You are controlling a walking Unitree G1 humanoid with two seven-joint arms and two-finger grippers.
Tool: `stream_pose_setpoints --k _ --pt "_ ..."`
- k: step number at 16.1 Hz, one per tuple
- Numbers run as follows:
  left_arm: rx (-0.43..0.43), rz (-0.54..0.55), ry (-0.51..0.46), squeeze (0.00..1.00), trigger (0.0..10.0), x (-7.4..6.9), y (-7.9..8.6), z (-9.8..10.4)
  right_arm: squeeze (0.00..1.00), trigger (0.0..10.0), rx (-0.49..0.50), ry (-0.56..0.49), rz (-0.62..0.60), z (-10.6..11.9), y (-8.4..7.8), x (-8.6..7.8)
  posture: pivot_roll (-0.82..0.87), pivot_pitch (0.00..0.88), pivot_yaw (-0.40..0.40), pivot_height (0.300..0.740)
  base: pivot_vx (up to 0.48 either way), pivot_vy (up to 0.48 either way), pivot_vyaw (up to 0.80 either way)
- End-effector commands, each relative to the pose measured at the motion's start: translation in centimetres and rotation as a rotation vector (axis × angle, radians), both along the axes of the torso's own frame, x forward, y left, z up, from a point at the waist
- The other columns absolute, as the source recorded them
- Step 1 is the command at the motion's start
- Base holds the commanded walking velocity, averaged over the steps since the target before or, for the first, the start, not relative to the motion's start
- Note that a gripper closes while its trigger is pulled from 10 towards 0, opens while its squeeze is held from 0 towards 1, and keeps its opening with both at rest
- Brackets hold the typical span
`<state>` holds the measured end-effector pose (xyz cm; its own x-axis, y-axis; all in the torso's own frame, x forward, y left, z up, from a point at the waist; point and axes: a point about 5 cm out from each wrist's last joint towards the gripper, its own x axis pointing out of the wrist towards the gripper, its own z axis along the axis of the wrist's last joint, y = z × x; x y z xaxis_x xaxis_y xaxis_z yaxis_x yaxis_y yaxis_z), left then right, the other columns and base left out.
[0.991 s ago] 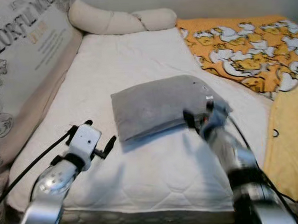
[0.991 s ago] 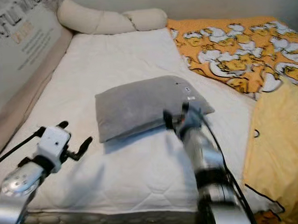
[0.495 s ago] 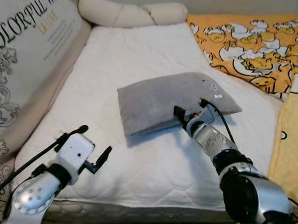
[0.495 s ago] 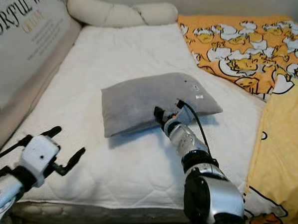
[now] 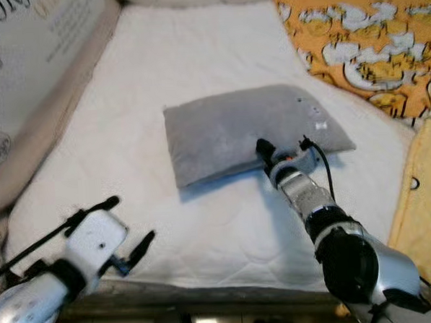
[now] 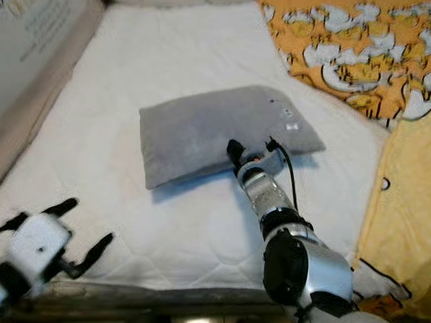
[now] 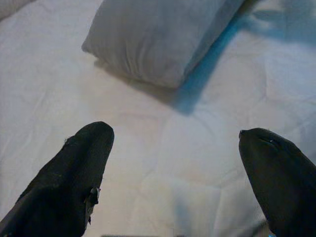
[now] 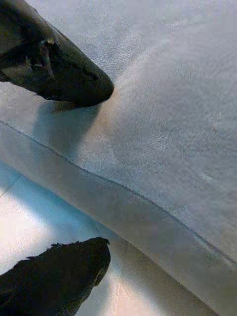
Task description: Clean up the room
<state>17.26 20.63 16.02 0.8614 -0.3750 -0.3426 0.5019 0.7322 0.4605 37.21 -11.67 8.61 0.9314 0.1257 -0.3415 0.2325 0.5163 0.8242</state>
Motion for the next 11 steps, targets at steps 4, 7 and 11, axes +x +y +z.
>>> stream_pose_setpoints --k 4,7,11 --pt "0.016 0.019 0.007 0.0 10.0 -0.9 0.3 0.6 0.0 0.0 0.053 -0.107 0.002 1.8 0.8 0.9 0.21 0.237 -0.034 0.74 0.0 0.0 0.0" --pt "0.008 0.021 -0.001 0.0 10.0 -0.8 -0.2 0.7 0.0 0.0 0.062 -0.109 0.007 1.8 1.0 0.9 0.21 0.212 -0.045 0.74 0.0 0.0 0.0" --pt "-0.003 0.025 0.002 0.0 10.0 -0.9 -0.3 0.6 0.0 0.0 0.075 -0.107 -0.011 2.1 0.6 1.1 0.21 0.203 -0.052 0.74 0.0 0.0 0.0"
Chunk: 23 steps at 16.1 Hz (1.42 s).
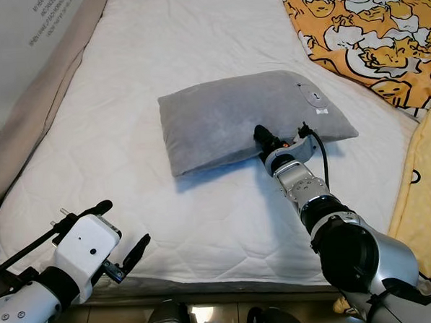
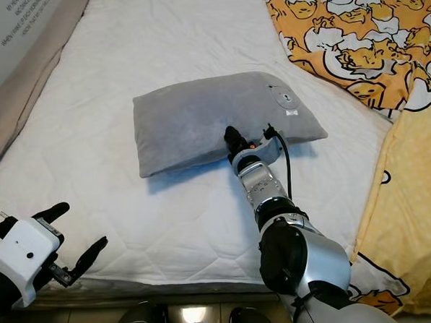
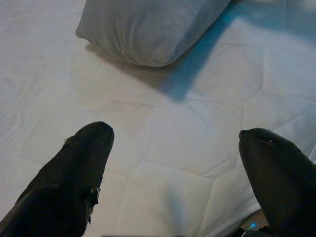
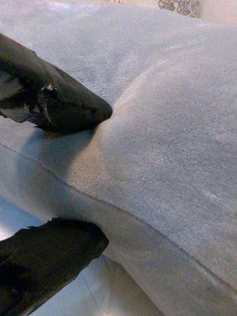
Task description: Clean up the room
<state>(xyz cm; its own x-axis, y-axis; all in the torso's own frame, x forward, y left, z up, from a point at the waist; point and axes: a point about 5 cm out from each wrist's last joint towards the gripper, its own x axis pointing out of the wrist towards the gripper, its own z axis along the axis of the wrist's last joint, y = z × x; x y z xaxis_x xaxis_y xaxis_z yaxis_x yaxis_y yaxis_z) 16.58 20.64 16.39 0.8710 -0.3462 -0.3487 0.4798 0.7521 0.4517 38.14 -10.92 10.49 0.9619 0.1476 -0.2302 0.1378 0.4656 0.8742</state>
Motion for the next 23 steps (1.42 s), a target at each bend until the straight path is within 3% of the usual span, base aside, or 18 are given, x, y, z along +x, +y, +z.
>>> stream_pose_setpoints --k 1,15,20,21,23 --pt "0.002 -0.009 -0.006 0.0 10.0 -0.2 -0.3 0.2 0.0 0.0 0.002 0.003 -0.012 0.2 -0.1 0.1 0.21 0.202 -0.051 0.74 0.0 0.0 0.0" --pt "-0.034 0.019 -0.009 0.0 10.0 0.4 -0.6 -0.6 0.0 0.0 -0.005 -0.007 -0.06 1.4 -1.8 0.9 0.19 0.14 -0.062 0.74 0.0 0.0 0.0" --pt "-0.093 0.028 -0.046 0.0 10.0 2.4 -1.8 -1.5 0.0 0.0 -0.028 -0.069 -0.053 2.9 -3.3 1.5 0.14 0.035 -0.038 0.74 0.0 0.0 0.0" --pt "-0.098 0.038 -0.062 0.0 10.0 3.5 -1.8 -1.8 0.0 0.0 -0.047 -0.103 -0.058 3.8 -4.1 1.8 0.12 0.0 -0.014 0.74 0.0 0.0 0.0" --pt "-0.096 0.052 -0.075 0.0 10.0 4.4 -1.7 -1.9 0.0 0.0 -0.083 -0.134 -0.039 4.5 -4.5 2.0 0.1 0.0 0.0 0.74 0.0 0.0 0.0"
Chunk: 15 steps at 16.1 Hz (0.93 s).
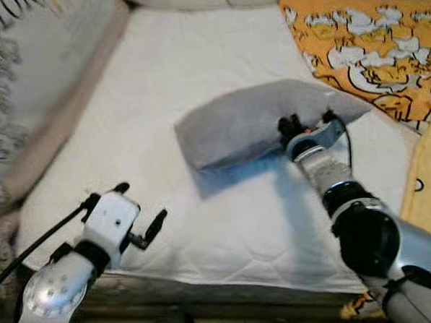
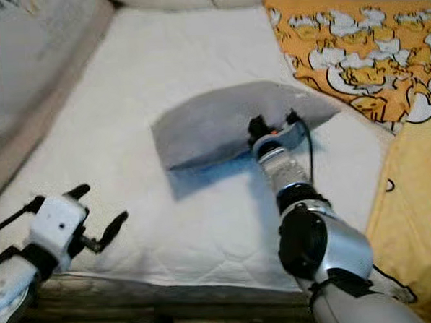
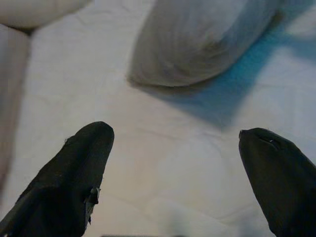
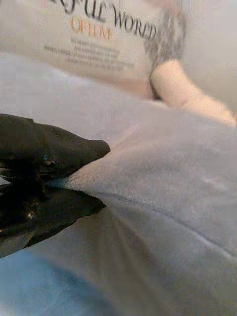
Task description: Clean up the room
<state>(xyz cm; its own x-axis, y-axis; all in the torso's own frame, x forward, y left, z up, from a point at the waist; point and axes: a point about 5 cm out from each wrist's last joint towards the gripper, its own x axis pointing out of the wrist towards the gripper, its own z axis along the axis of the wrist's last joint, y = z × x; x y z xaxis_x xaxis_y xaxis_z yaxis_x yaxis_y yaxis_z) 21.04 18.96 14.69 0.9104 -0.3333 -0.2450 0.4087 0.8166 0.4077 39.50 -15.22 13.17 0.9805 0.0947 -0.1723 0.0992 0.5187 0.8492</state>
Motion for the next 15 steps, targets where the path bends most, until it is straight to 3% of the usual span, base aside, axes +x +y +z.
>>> stream_pose_setpoints --k 1,2,5,6,8,10,12,14,15 --pt "0.025 0.049 -0.005 0.0 10.0 1.0 0.5 -0.5 0.0 0.0 -0.118 -0.117 0.082 2.9 -0.3 0.9 0.09 0.0 0.007 0.74 0.0 0.0 0.0" --pt "0.057 0.101 -0.012 0.0 10.0 1.7 1.2 -0.6 0.0 0.0 -0.212 -0.16 0.156 3.7 -0.1 1.1 0.09 0.0 0.007 0.74 0.0 0.0 0.0" --pt "0.094 0.214 -0.034 0.0 10.0 2.5 2.9 -0.5 0.0 0.0 -0.348 -0.267 0.371 5.4 1.5 1.2 0.08 0.0 0.012 0.74 0.0 0.0 0.0" --pt "0.094 0.214 -0.034 0.0 10.0 2.5 2.9 -0.5 0.0 0.0 -0.348 -0.267 0.371 5.4 1.5 1.2 0.08 0.0 0.012 0.74 0.0 0.0 0.0" --pt "0.129 0.345 -0.065 0.0 10.0 2.8 4.9 0.0 0.0 0.0 -0.371 -0.359 0.523 6.9 2.8 1.1 0.09 0.0 0.013 0.74 0.0 0.0 0.0" --pt "0.155 0.506 -0.077 0.0 10.0 2.7 7.5 0.3 0.0 0.0 -0.324 -0.479 0.629 9.2 3.1 0.7 0.09 0.0 0.01 0.74 0.0 0.0 0.0" --pt "0.168 0.587 -0.072 0.0 10.0 2.4 8.7 0.3 0.0 0.0 -0.273 -0.542 0.669 10.5 2.8 0.4 0.09 0.0 0.01 0.74 0.0 0.0 0.0" --pt "0.179 0.643 -0.066 0.0 10.0 2.1 9.5 0.1 0.0 0.0 -0.21 -0.567 0.7 10.9 2.1 -0.3 0.09 0.0 0.01 0.74 0.0 0.0 0.0" --pt "0.166 0.682 -0.064 0.0 10.0 2.0 9.9 0.1 0.0 0.0 -0.135 -0.584 0.763 10.3 1.5 -1.9 0.09 0.0 0.01 0.74 0.0 0.0 0.0"
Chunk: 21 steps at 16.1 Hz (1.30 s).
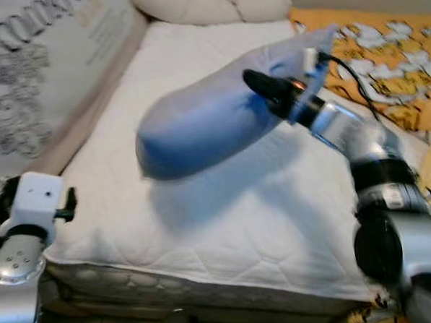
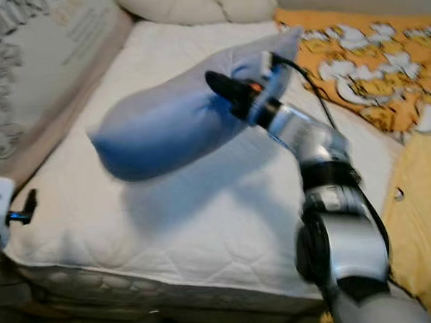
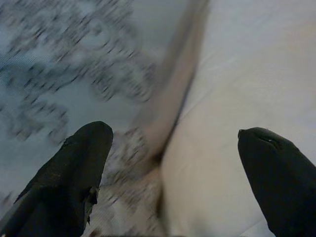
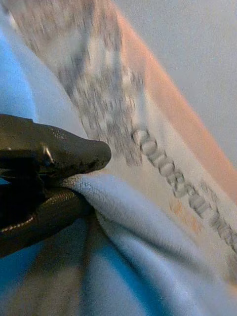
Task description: Clean up the room
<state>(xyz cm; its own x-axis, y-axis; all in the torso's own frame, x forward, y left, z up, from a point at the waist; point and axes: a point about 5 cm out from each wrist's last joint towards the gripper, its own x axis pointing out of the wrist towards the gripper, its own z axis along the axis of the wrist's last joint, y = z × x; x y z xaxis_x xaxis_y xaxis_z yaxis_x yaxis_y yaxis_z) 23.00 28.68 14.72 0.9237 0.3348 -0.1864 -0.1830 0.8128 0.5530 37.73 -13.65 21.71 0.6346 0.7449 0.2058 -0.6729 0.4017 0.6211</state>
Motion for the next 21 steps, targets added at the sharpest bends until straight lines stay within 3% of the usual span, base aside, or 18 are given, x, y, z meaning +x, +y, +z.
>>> stream_pose_setpoints --k 1,3,5,6,7,8,9,11,12,13,15,18,21 --pt "-0.009 0.04 -0.008 0.0 10.0 0.0 0.2 0.0 0.0 0.0 0.08 -0.071 0.113 0.6 -0.7 -2.2 0.09 0.0 0.01 0.74 0.0 0.0 0.0" --pt "-0.026 0.06 -0.016 0.0 10.0 -0.1 0.4 0.0 0.0 0.0 0.072 -0.022 0.148 -2.5 -2.3 -4.0 0.08 0.0 0.011 0.74 0.0 0.0 0.0" --pt "-0.061 0.035 -0.049 0.0 10.0 0.7 0.1 0.2 0.0 0.0 -0.176 0.282 -0.057 -10.5 -5.7 -4.3 0.07 0.0 0.026 0.74 0.0 0.0 0.0" --pt "-0.087 0.005 -0.063 0.0 10.0 1.1 -0.4 0.3 0.0 0.0 -0.265 0.374 -0.16 -12.4 -6.8 -4.6 0.07 0.0 0.028 0.74 0.0 0.0 0.0" --pt "-0.15 -0.077 -0.072 0.0 10.0 2.2 -1.8 0.3 0.0 0.0 -0.409 0.486 -0.342 -14.8 -8.6 -5.2 0.06 0.0 0.03 0.74 0.0 0.0 0.0" --pt "-0.177 -0.115 -0.07 0.0 10.0 2.7 -2.4 0.2 0.0 0.0 -0.444 0.518 -0.4 -15.4 -9.1 -5.5 0.06 0.0 0.03 0.74 0.0 0.0 0.0" --pt "-0.219 -0.21 -0.05 0.0 10.0 4.0 -4.1 -0.2 0.0 0.0 -0.489 0.541 -0.48 -15.8 -10.0 -5.8 0.06 0.0 0.031 0.74 0.0 0.0 0.0" --pt "-0.297 -0.409 0.005 0.0 10.0 5.7 -7.0 -1.0 0.0 0.0 -0.507 0.523 -0.517 -15.5 -10.3 -5.4 0.05 0.0 0.034 0.74 0.0 0.0 0.0" --pt "-0.365 -0.451 0.044 1.0 10.0 6.3 -8.0 -1.6 0.0 0.0 -0.509 0.511 -0.518 -15.3 -10.2 -5.0 0.04 0.0 0.035 0.74 0.0 0.0 0.0" --pt "-0.52 -0.525 0.099 1.0 10.0 7.6 -9.8 -2.7 0.0 0.0 -0.539 0.484 -0.51 -15.2 -9.8 -4.7 0.03 0.0 0.036 0.74 0.0 0.0 0.0" --pt "-0.576 -0.568 0.133 1.0 10.0 8.7 -11.0 -3.7 0.0 0.0 -0.581 0.47 -0.498 -15.5 -9.3 -4.7 0.02 0.0 0.035 0.74 0.0 0.0 0.0" --pt "-0.745 -0.579 0.208 1.0 10.0 10.4 -13.2 -6.2 0.0 0.0 -0.558 0.473 -0.495 -15.7 -8.7 -4.7 0.0 0.0 0.032 0.74 0.0 0.0 0.0" --pt "-0.832 -0.555 0.236 1.0 10.0 11.0 -14.5 -7.3 0.0 0.0 -0.544 0.472 -0.489 -15.8 -8.4 -4.6 -0.01 0.0 0.033 0.74 0.0 0.0 0.0"
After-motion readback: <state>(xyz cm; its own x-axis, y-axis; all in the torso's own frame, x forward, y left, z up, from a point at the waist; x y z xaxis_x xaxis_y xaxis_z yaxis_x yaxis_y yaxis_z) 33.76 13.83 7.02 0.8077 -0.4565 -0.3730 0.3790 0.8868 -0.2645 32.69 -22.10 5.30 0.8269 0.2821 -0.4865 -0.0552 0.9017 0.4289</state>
